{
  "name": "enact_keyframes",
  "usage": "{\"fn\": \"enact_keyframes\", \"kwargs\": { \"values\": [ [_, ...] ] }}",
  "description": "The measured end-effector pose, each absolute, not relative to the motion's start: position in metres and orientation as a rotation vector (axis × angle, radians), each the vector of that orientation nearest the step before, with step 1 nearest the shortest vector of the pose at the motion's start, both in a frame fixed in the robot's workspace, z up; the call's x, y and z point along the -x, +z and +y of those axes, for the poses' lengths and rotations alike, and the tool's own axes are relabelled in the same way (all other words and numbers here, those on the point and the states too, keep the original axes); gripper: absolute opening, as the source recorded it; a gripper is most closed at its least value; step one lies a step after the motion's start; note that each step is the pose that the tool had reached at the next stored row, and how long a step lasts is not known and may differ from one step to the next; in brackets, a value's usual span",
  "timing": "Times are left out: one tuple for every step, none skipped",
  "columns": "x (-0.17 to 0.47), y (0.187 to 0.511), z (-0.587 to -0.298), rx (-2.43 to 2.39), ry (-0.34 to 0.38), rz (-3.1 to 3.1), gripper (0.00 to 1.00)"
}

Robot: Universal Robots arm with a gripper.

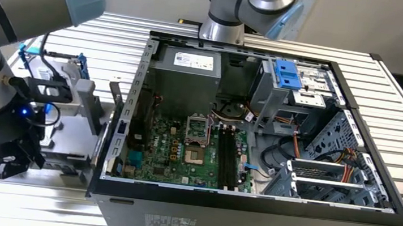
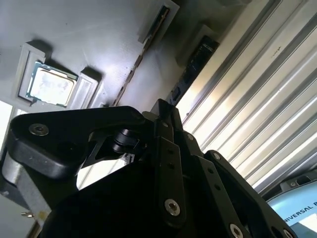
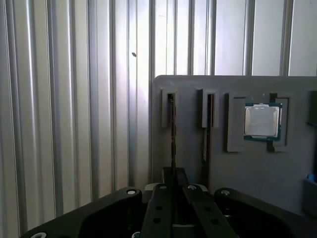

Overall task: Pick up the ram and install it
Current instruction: 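Pick up the ram and move it above insertion slot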

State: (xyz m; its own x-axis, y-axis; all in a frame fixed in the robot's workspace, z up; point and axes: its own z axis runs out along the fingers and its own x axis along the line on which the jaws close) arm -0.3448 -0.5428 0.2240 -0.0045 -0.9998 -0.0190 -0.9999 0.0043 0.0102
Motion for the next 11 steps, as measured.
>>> {"fn": "enact_keyframes", "kwargs": {
  "values": [
    [0.345, 0.226, -0.543, 2.212, 0.032, 2.222, 0.00],
    [0.345, 0.227, -0.543, 2.212, 0.032, 2.222, 0.00],
    [0.345, 0.229, -0.543, 2.212, 0.032, 2.222, 0.00],
    [0.345, 0.231, -0.543, 2.212, 0.032, 2.222, 0.00],
    [0.345, 0.233, -0.543, 2.212, 0.032, 2.222, 0.00],
    [0.345, 0.234, -0.543, 2.212, 0.032, 2.222, 0.00],
    [0.345, 0.236, -0.543, 2.212, 0.032, 2.222, 0.00],
    [0.345, 0.238, -0.543, 2.212, 0.032, 2.222, 0.00],
    [0.345, 0.240, -0.543, 2.212, 0.032, 2.222, 0.00],
    [0.345, 0.241, -0.543, 2.212, 0.032, 2.222, 0.00],
    [0.345, 0.243, -0.543, 2.212, 0.032, 2.222, 0.00]
  ]
}}
